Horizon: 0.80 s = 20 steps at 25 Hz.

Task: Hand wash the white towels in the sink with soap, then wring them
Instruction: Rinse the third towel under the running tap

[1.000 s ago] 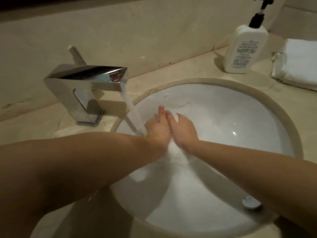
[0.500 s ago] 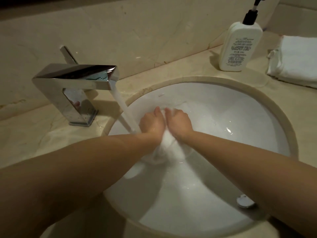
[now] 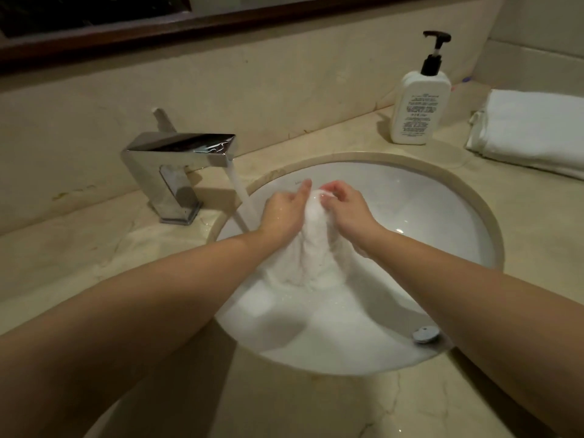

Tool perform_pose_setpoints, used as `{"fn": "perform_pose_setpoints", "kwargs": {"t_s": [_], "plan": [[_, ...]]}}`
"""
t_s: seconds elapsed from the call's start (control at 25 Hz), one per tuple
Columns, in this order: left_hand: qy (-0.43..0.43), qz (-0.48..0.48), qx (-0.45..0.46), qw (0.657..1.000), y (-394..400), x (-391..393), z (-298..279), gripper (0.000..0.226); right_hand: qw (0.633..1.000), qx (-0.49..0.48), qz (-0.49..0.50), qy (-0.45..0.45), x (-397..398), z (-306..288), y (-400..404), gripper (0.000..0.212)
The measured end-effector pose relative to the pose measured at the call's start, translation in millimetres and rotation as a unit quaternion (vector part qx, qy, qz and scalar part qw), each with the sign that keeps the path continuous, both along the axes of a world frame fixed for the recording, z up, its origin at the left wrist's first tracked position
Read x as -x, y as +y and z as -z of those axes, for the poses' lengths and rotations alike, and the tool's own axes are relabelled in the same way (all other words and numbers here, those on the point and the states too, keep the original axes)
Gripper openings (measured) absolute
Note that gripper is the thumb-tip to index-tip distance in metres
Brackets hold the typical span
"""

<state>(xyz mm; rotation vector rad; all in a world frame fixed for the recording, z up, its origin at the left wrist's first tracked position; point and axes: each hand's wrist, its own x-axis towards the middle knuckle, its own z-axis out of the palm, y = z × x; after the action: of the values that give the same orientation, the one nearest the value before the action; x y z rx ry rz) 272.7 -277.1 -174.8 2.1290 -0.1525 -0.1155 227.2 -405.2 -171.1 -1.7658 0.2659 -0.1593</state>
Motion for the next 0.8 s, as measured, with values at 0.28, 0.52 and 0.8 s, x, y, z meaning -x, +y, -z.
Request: {"fn": "perform_pose_setpoints", "kwargs": {"t_s": [0.28, 0.52, 0.8], "plan": [[-0.070, 0.056, 0.026, 0.996, 14, 0, -3, 0.053, 1.000, 0.022, -0.017, -0.004, 19, -13, 4, 0.027], [0.118, -0.064, -0.062, 0.989, 5, 24, 16, 0.068, 0.983, 0.162, -0.042, 0.081, 19, 11, 8, 0.046], [0.222, -0.104, -0.081, 0.966, 10, 28, 18, 0.113, 0.967, 0.158, -0.034, 0.199, 23, 29, 22, 0.101]]}}
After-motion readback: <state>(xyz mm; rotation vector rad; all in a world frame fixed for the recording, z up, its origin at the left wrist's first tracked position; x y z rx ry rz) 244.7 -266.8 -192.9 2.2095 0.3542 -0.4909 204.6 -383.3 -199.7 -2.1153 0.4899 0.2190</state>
